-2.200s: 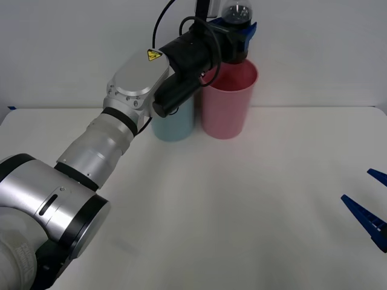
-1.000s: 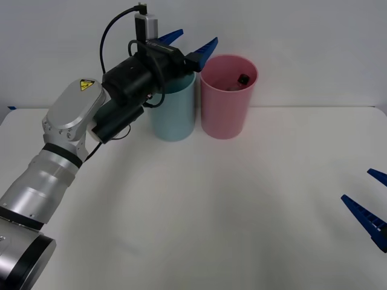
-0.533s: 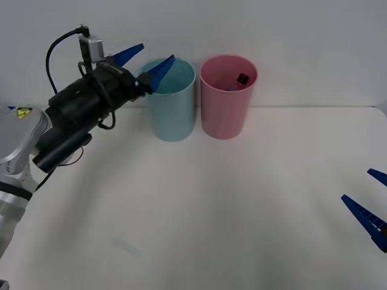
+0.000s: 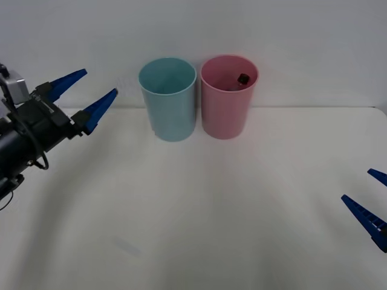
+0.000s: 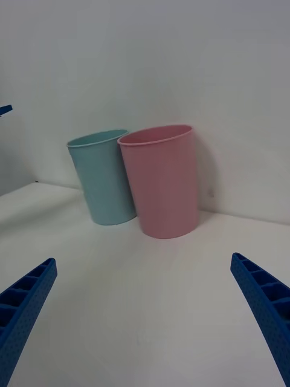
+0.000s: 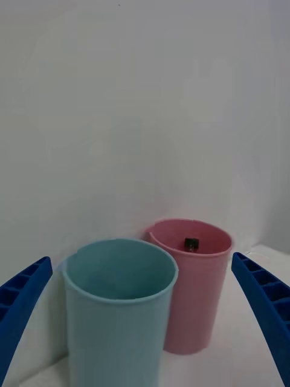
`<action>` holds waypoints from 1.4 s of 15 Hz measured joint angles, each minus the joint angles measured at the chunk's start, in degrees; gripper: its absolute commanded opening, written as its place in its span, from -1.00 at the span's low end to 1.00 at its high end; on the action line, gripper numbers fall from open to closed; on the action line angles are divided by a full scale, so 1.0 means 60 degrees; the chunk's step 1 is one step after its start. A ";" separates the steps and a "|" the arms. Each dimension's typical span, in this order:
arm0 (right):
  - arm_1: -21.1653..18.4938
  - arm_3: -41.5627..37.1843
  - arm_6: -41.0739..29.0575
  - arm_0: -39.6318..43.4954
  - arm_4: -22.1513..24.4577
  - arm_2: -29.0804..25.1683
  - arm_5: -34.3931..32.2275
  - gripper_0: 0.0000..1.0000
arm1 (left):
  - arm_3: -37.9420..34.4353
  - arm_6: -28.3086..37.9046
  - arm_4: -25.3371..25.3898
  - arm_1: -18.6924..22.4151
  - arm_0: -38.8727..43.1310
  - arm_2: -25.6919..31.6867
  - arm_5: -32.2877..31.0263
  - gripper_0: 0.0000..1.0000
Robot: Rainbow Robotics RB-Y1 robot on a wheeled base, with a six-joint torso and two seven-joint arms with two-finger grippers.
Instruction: Grasp the object on the table and drop it into the matching bin: aluminum can to the light blue bin, PET bottle to the pink bin.
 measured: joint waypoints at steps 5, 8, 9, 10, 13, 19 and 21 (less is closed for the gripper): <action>0.0000 0.0000 -0.0001 0.0001 0.0000 0.0000 0.0000 1.00 | -0.0642 -0.0021 -0.0437 0.0113 0.1499 0.1875 -0.1779 1.00; 0.0000 0.0000 0.0000 0.0001 0.0000 0.0000 0.0000 1.00 | -0.0662 -0.0179 -0.0468 0.0353 0.2143 0.2502 -0.2419 1.00; 0.0000 0.0000 -0.0001 0.0001 0.0000 0.0000 0.0000 1.00 | -0.0662 -0.0250 -0.0476 0.0417 0.2335 0.2658 -0.2562 1.00; 0.0000 0.0000 0.0000 0.0001 0.0000 0.0000 0.0000 1.00 | -0.0662 -0.0376 -0.0484 0.0466 0.2570 0.2811 -0.2695 1.00; 0.0000 0.0000 -0.0001 0.0001 0.0000 0.0000 0.0000 1.00 | -0.0662 -0.1092 -0.0499 0.0494 0.3246 0.2976 -0.2813 1.00; 0.0000 0.0000 -0.0001 0.0001 0.0000 0.0000 0.0000 1.00 | -0.0662 -0.1494 -0.0113 0.0486 0.4218 0.3083 -0.2813 1.00; 0.0000 0.0000 -0.0001 0.0001 0.0000 0.0000 0.0000 1.00 | -0.0659 -0.1480 0.0103 0.0495 0.4424 0.3032 -0.2814 1.00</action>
